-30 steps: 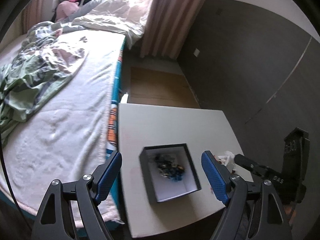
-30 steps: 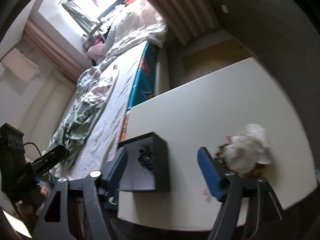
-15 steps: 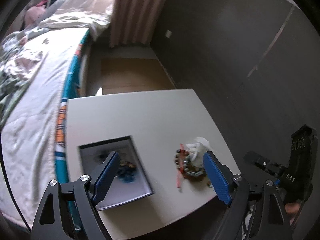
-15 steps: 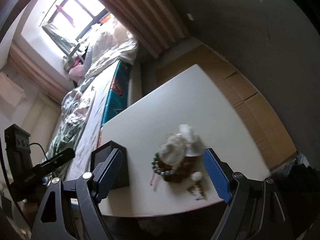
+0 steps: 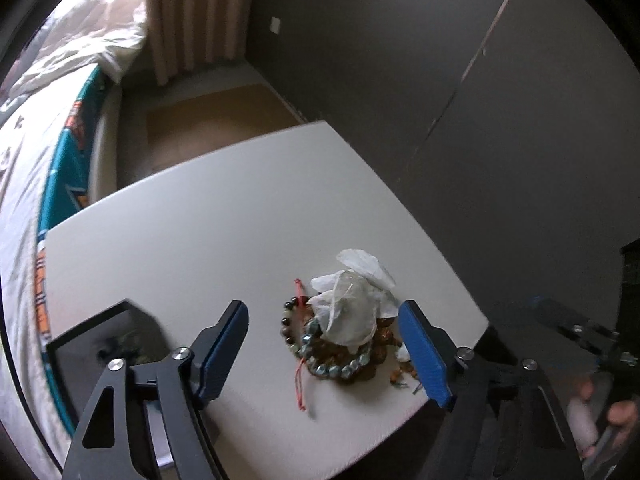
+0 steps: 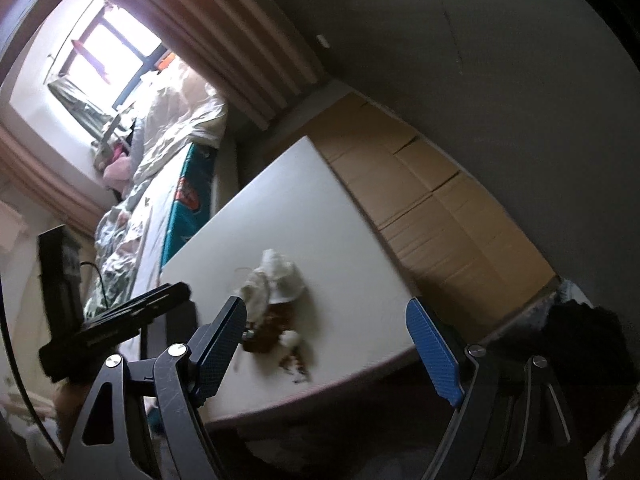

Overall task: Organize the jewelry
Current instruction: 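Grasp the white tissue from the jewelry pile with the left tool, then carry the white tissue toward the box with the left tool while the right tool grasps the bead bracelet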

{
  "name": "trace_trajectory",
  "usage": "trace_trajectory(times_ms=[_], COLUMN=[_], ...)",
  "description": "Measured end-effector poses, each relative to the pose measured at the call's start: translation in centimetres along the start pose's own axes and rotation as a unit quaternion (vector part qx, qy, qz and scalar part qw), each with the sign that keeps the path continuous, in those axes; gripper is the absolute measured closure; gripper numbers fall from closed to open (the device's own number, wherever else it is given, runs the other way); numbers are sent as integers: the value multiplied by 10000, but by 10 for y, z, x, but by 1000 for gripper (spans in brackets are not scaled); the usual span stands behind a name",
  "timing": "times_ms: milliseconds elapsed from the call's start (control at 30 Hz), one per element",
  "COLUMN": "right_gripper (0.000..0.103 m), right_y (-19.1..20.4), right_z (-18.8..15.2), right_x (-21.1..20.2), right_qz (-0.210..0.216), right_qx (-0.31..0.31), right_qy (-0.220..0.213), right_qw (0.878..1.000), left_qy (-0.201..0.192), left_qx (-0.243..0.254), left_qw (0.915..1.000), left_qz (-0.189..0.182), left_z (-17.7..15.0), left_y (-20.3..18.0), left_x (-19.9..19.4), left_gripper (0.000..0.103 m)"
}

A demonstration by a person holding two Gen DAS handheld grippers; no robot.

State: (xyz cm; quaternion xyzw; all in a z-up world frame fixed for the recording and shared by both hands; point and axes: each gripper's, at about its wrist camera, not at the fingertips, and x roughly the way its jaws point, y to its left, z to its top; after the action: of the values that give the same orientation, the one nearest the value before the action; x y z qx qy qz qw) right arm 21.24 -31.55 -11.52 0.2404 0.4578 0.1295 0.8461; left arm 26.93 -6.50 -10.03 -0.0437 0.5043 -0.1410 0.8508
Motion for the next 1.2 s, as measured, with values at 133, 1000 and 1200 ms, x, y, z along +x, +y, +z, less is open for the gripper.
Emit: trace_trajectory(times_ms=[133, 1000, 1200], right_gripper=[20, 20, 34], right_y=[-18, 27, 48], right_z=[0, 1, 1], right_x=[-6, 45, 74], right_qz=[-113, 460, 702], right_qx=[103, -94, -147], right_qy=[-12, 470, 821], right_qw=[9999, 9978, 9940], left_qy=[277, -132, -333], left_qx=[125, 125, -66], left_qw=[9995, 9997, 9993], left_qz=[97, -176, -167], left_z=[5, 11, 12], left_y=[-8, -1, 12], left_x=[30, -13, -33], left_gripper=[38, 103, 103])
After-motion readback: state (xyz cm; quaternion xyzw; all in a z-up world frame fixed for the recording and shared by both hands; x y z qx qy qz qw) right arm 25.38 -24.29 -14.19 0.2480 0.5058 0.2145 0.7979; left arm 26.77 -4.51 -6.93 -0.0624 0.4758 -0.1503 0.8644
